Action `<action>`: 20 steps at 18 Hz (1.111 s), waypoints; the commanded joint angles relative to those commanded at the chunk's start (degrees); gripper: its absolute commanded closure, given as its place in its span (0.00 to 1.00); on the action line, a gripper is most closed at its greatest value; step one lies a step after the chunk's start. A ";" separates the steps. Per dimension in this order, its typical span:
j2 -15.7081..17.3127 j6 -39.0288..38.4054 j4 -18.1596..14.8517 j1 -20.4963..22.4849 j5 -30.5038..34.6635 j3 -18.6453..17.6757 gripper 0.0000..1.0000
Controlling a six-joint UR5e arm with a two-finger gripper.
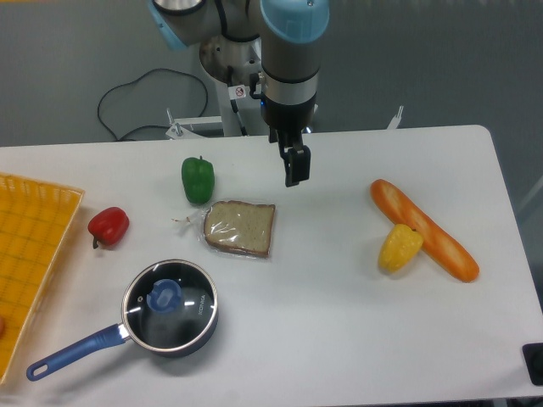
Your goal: Open the lid
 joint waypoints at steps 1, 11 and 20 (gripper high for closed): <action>0.00 0.00 0.09 0.00 0.00 -0.09 0.00; 0.00 -3.76 0.00 -0.53 -0.09 -0.97 0.00; -0.79 -18.60 0.00 -3.95 -0.26 -1.14 0.00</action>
